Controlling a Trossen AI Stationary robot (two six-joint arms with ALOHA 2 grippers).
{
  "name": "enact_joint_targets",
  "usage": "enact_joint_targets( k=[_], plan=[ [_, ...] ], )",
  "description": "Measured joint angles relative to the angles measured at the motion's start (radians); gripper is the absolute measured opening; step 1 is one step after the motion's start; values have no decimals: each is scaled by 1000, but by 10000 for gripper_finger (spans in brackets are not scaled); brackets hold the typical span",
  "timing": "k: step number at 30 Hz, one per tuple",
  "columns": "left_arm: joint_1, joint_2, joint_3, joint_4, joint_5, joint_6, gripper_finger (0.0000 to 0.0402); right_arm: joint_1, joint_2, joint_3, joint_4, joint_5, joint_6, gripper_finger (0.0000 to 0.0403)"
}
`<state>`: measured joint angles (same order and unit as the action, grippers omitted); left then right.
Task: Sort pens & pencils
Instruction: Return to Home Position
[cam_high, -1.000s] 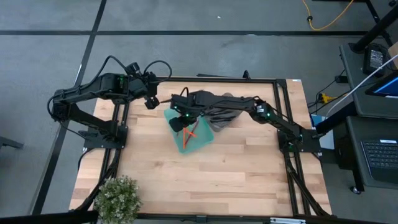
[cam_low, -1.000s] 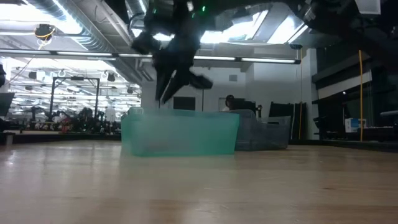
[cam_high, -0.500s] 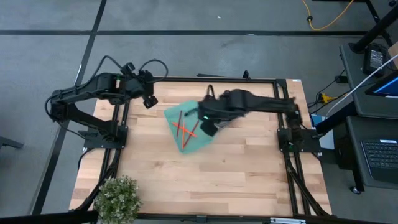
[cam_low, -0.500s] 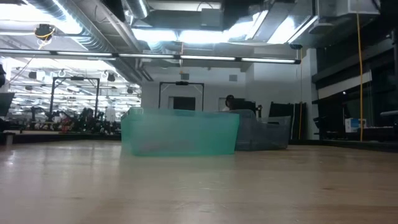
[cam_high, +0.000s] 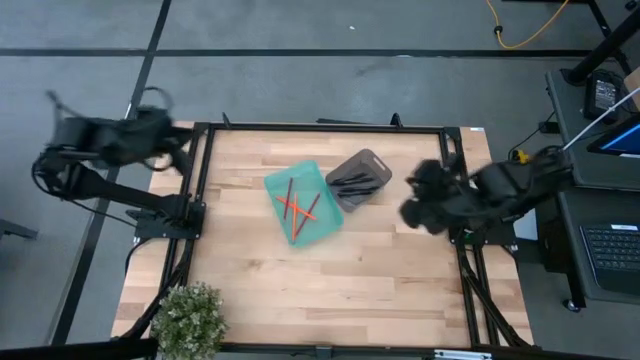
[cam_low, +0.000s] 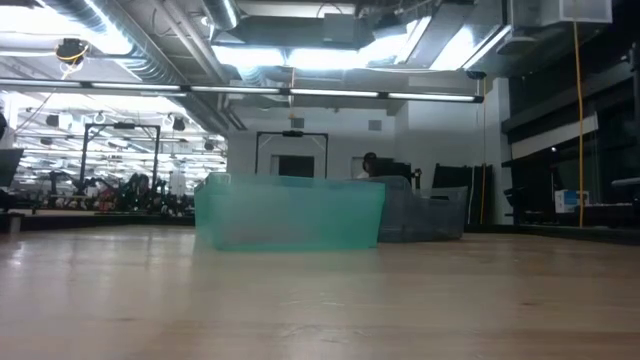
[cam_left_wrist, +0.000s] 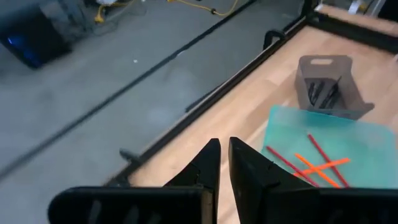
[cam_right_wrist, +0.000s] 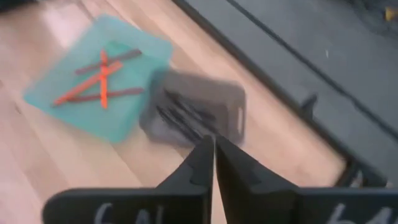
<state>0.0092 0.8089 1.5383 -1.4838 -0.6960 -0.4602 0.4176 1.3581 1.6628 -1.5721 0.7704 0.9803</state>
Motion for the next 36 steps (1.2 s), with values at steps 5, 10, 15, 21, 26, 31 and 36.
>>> enact_joint_targets(
  k=[5, 10, 15, 21, 26, 31, 36],
  plan=[
    [-26, -207, -125, -38, 8, -107, 27, 128, -283, -440, 30, 45, 292, 26],
    [-25, -430, -392, 83, 14, -103, 27, 198, -551, -753, 140, 82, 381, 25],
    [-25, -619, -652, 332, 58, -25, 27, 215, -800, -949, 307, 97, 365, 25],
    [-25, -730, -921, 702, 343, 115, 27, 232, -1025, -1208, 776, 85, 114, 25],
    [-25, -736, -1037, 868, 474, 156, 27, 232, -1110, -1385, 1234, -41, -212, 25],
    [-26, -739, -1144, 1078, 613, 231, 27, 232, -1131, -1465, 1375, -159, -400, 25],
    [-39, -742, -1293, 1281, 674, 261, 27, 232, -1134, -1503, 1376, -200, -502, 25]
  ],
)
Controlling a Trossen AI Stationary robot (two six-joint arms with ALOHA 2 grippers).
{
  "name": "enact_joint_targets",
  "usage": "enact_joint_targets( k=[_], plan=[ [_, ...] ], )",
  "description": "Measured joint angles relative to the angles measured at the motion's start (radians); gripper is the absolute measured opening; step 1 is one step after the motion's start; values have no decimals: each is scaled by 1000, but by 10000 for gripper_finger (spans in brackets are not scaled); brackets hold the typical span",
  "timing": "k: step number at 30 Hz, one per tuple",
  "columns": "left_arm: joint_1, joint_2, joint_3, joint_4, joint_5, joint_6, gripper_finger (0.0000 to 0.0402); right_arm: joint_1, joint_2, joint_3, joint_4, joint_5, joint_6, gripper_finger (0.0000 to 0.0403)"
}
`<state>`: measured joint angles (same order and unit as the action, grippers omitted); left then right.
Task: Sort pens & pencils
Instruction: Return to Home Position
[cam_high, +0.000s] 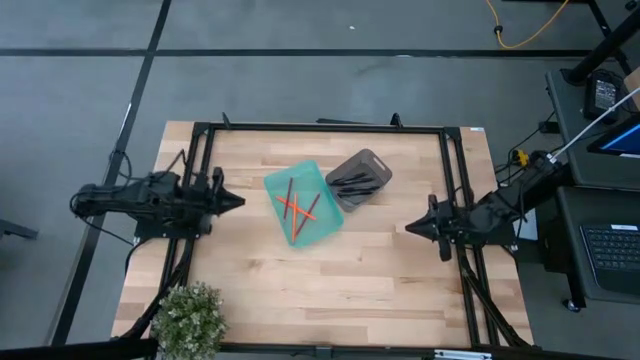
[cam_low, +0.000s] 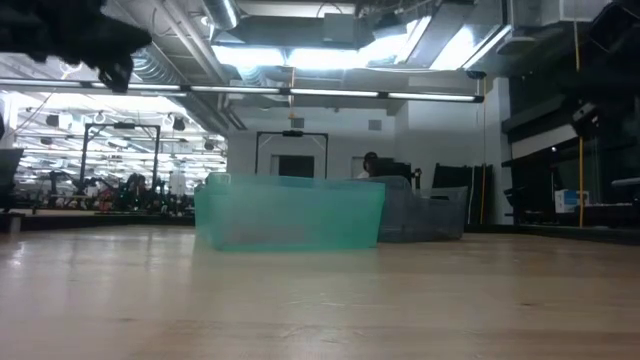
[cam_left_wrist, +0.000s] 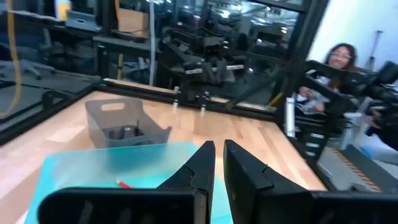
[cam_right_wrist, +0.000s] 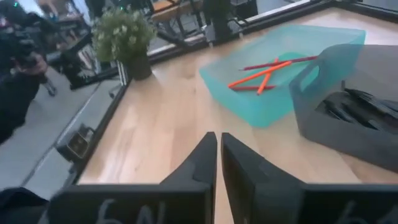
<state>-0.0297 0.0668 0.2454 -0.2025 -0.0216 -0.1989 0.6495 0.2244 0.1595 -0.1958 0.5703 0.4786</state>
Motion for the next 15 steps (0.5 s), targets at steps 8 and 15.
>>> enact_joint_targets(
  k=[8, 15],
  plan=[
    [-64, 0, -231, 331, -28, 0, 27, 0, -21, -103, 107, -88, -117, 25],
    [-110, 1, -237, 353, -63, 3, 27, 0, -9, -114, 149, -151, -33, 26]
  ],
)
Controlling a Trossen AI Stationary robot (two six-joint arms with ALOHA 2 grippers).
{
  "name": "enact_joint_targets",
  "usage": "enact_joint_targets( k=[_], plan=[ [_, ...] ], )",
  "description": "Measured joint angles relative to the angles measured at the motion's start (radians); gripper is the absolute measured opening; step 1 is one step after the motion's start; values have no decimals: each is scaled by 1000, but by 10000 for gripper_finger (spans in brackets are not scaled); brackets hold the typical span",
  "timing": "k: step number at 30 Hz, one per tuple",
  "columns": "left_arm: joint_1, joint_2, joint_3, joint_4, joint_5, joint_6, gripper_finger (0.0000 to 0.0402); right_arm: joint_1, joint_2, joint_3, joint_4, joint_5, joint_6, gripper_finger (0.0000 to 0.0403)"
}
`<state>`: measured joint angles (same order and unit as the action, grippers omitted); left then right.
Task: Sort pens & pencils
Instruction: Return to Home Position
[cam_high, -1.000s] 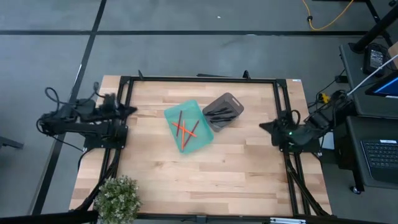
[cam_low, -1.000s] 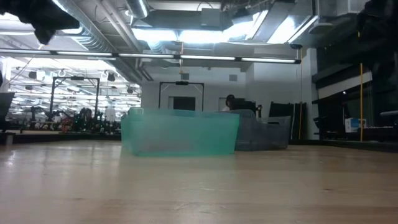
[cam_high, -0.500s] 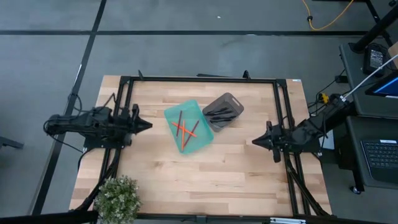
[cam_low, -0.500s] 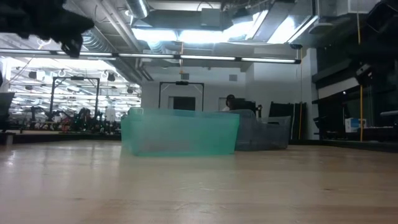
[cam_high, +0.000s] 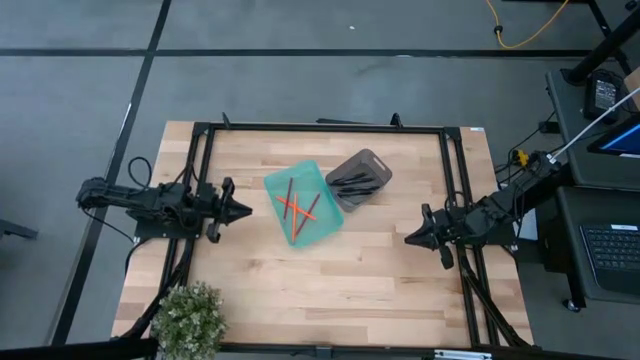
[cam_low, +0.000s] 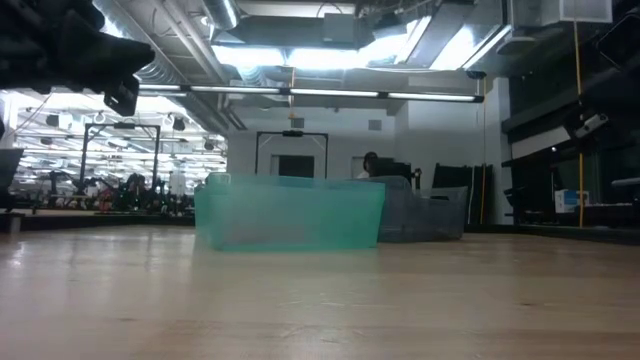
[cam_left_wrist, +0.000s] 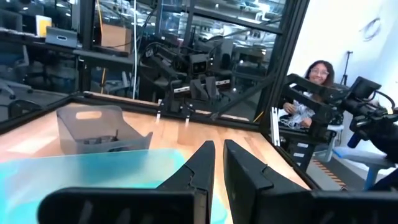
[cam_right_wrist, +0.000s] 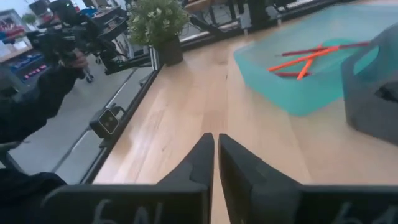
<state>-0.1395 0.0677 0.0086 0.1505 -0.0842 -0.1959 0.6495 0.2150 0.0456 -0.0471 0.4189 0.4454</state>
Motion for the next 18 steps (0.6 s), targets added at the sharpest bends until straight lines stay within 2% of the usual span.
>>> enact_joint_targets(
  k=[8, 12, 18],
  plan=[
    [-6, 0, 0, 0, -4, -4, 27, 0, 0, 0, -1, -2, 21, 26],
    [-6, 0, 0, -1, -56, -34, 27, 0, -19, 0, -1, -4, 21, 26],
    [-6, 0, 0, -1, -57, -35, 27, -54, -216, 0, 19, -3, 21, 26]
  ],
)
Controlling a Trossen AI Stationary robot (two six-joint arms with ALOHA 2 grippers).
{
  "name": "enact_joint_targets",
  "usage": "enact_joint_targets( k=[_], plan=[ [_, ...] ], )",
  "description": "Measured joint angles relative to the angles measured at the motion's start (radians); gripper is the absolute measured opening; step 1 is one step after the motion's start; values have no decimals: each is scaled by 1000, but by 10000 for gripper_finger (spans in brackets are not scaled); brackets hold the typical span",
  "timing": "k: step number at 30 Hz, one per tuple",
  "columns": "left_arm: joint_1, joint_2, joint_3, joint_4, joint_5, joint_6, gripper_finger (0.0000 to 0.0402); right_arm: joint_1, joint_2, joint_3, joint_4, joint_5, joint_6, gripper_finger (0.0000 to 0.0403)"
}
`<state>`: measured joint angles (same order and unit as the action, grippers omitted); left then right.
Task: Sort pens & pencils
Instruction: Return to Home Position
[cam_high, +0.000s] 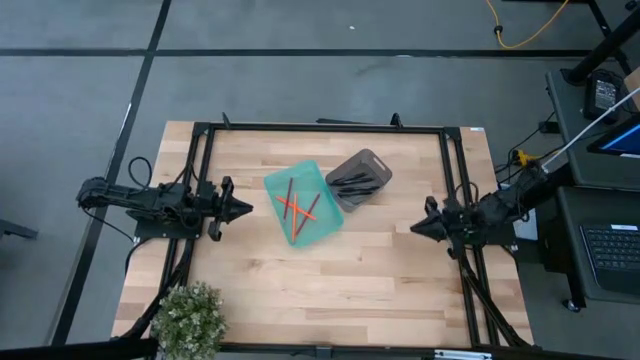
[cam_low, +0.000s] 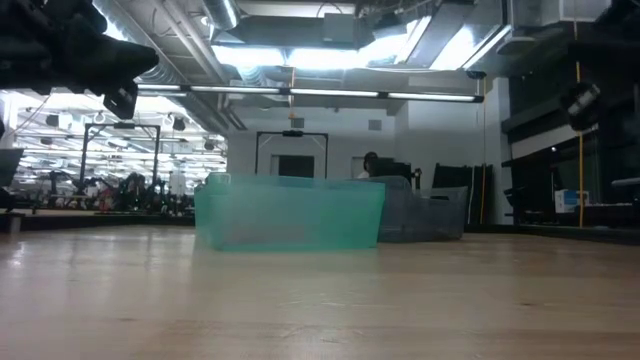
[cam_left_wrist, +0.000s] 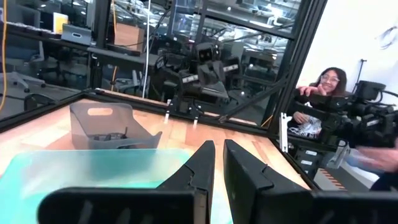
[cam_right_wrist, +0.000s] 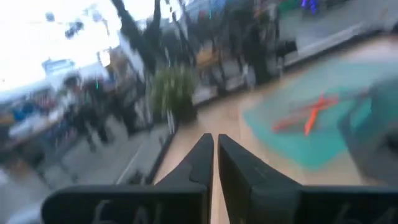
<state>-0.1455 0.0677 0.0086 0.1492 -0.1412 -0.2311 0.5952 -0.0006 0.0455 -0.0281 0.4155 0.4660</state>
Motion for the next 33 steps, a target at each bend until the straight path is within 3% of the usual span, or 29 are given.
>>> enact_joint_targets(
  k=[4, 6, 9, 13, 15, 23, 30, 33],
  plan=[
    [0, -2, 1, -1, -1, -1, 27, -96, 5, -3, 110, 1, 20, 26],
    [0, -3, 0, -6, 0, -1, 27, -159, 4, 3, 113, -76, -8, 26],
    [0, -2, 1, -5, 0, -1, 27, -287, 4, -7, 171, -368, -285, 26],
    [1, -3, 1, -6, 1, -1, 27, -461, 4, -39, 180, -924, -313, 26],
    [1, -3, 1, -6, 1, -1, 27, -527, 4, -39, 193, -1023, -289, 26],
    [1, -3, 1, -6, 0, -1, 27, -558, 6, -39, 195, -817, -158, 26],
    [1, -3, 1, -7, 0, -1, 27, -558, 6, -39, 191, -802, -157, 26],
    [1, -3, 1, -37, -50, 36, 27, -558, 6, -39, 187, -802, -157, 26]
  ],
)
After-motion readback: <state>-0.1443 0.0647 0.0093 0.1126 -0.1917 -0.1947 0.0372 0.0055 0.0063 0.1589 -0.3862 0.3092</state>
